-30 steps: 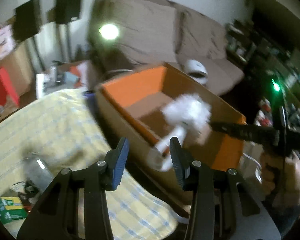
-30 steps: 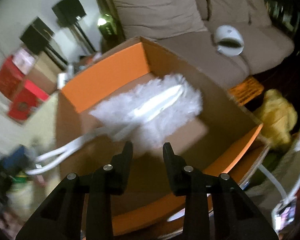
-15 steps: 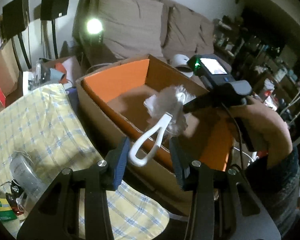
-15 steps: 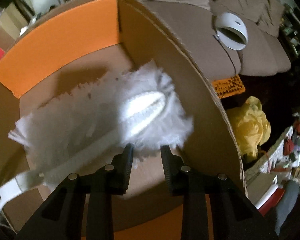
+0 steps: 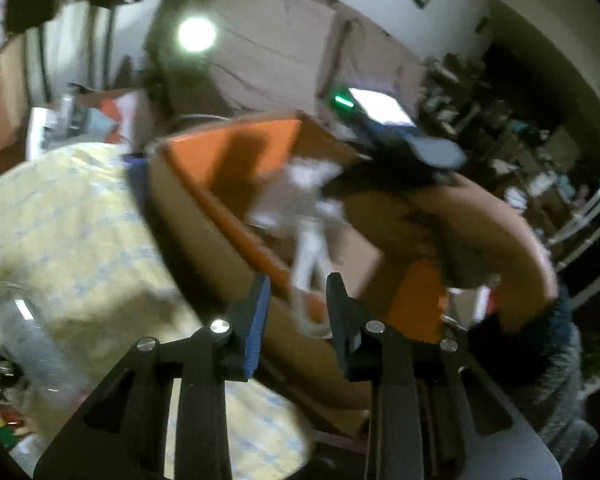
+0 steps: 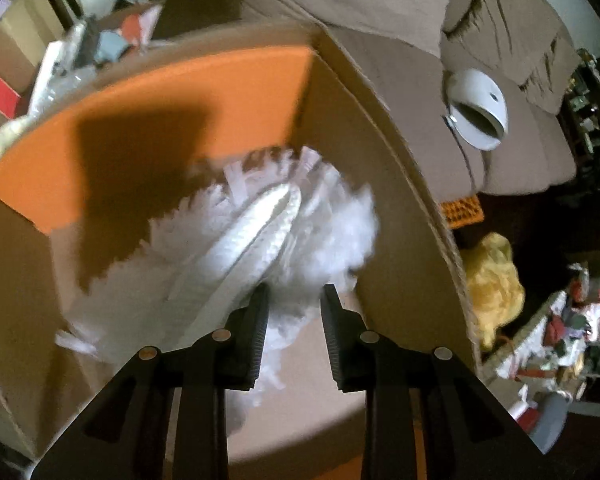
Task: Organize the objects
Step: 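Push the duster handle down into the box with the left tool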
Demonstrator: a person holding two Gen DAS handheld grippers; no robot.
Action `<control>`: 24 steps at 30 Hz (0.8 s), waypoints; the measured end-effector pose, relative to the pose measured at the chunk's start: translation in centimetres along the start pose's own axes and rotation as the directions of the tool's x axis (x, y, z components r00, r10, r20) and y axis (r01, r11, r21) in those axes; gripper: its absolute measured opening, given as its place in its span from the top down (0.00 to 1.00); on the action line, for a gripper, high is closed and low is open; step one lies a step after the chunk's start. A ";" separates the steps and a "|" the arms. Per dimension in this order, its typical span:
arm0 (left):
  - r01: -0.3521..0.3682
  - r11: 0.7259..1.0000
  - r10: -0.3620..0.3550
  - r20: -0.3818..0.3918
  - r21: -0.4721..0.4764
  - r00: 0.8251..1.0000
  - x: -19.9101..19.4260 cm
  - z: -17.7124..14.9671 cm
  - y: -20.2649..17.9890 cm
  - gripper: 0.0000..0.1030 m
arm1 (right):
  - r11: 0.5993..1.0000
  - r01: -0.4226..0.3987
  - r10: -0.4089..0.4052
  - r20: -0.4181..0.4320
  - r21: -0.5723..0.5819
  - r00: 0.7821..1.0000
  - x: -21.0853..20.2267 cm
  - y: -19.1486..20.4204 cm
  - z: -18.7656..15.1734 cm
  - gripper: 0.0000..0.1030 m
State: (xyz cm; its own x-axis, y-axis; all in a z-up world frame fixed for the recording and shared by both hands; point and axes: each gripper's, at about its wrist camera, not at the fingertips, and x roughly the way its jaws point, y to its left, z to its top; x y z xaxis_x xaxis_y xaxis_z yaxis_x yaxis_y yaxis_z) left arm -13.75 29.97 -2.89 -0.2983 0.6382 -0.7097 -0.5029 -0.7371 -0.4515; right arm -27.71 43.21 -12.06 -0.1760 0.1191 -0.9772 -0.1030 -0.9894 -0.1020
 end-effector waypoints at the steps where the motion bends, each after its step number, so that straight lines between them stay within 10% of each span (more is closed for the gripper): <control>1: 0.031 1.000 -0.030 -0.015 0.004 0.999 0.3 -0.2 -0.6 0.75 | 0.999 -0.053 0.053 0.014 0.004 0.999 0.1 0.2 0.4 0.75; 9: 0.167 0.985 -0.163 -0.075 0.049 0.984 0.8 -1.9 -2.8 0.75 | 0.944 -0.329 0.325 0.269 -0.029 0.907 -7.7 -0.1 -4.3 0.78; 15: 0.102 0.995 -0.102 -0.021 -0.002 0.995 -0.8 -0.8 -0.4 0.75 | 0.959 -0.282 0.236 0.450 0.037 0.861 -12.8 -5.3 -13.4 0.70; 24: 0.024 0.997 -0.020 -0.053 0.078 0.998 0.6 -1.9 -2.4 0.75 | 0.899 -0.294 0.141 0.420 0.325 0.896 -9.6 -14.5 -21.5 0.67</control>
State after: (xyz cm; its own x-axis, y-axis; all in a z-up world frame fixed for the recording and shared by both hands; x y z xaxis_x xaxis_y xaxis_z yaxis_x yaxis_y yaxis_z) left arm -11.24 31.68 -3.25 -0.2449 0.6402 -0.7281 -0.5719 -0.7018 -0.4248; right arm -3.51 54.68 -5.21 -0.5836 0.0022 -0.8120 -0.3594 -0.8974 0.2559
